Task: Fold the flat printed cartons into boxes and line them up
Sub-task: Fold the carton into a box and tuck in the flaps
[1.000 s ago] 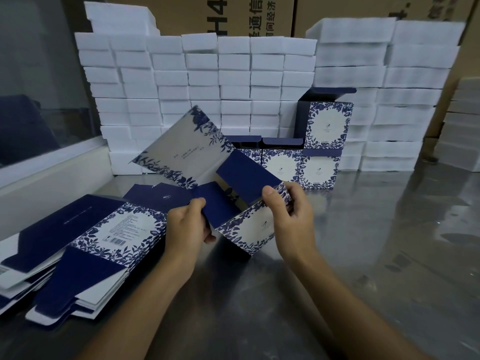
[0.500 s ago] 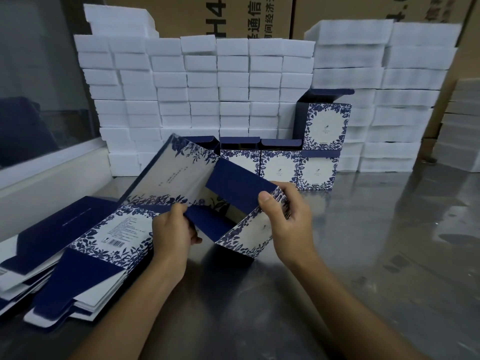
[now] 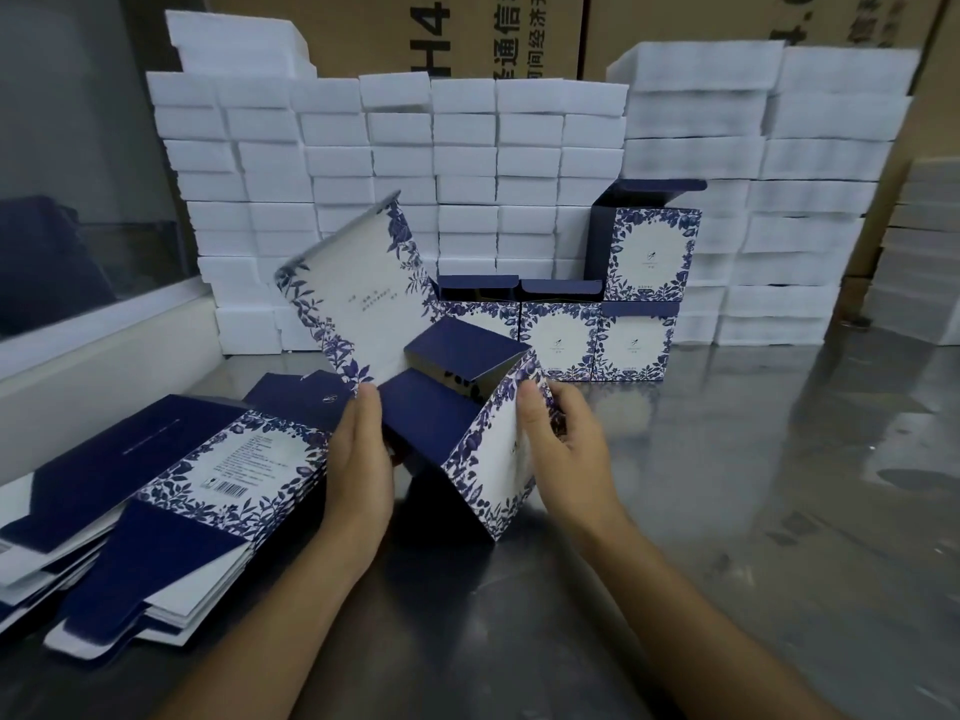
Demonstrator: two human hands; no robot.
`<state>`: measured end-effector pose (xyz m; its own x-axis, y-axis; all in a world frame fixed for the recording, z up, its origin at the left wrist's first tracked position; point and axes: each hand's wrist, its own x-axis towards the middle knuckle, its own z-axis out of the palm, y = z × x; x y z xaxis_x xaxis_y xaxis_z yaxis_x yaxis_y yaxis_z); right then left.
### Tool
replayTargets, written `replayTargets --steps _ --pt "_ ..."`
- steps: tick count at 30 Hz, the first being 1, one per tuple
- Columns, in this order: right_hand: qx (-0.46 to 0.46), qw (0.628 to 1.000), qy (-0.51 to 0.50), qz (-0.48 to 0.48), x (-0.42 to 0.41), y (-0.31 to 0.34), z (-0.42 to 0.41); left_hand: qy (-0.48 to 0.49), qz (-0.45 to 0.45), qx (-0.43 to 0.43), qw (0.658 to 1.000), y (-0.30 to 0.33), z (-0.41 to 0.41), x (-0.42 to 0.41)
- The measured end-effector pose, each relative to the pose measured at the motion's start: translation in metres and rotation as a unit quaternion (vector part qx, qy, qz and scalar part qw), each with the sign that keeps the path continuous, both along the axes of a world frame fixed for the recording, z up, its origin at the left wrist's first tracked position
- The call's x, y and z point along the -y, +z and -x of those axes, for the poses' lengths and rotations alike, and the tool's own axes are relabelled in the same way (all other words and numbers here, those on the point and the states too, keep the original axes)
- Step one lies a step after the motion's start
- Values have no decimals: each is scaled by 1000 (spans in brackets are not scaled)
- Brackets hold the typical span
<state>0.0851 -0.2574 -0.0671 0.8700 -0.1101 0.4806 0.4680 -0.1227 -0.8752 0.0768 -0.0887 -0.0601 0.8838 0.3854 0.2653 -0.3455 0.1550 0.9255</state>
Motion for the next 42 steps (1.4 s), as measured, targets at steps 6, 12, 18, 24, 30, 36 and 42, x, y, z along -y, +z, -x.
replayTargets --steps 6,12,18,24,30,36,42 --pt "-8 997 -72 -3 -2 -4 -4 10 -43 -12 999 -3 -2 0" --pt "-37 998 -35 -28 -3 -5 -5 -4 -35 -23 999 -3 0 1" --pt "-104 984 101 -101 -2 -8 -8 -28 -30 -11 999 0 -1 -1" --pt "-83 993 80 -15 1 -9 -5 -55 4 -25 998 1 1 -4" --pt "-42 999 -27 -17 3 -5 -7 -30 -42 2 999 -2 2 -4" --pt "-94 995 -12 -20 2 0 -3 -23 -38 -2 999 0 3 -1" --pt "-132 990 45 15 2 -1 -5 -60 -9 14 998 7 4 2"
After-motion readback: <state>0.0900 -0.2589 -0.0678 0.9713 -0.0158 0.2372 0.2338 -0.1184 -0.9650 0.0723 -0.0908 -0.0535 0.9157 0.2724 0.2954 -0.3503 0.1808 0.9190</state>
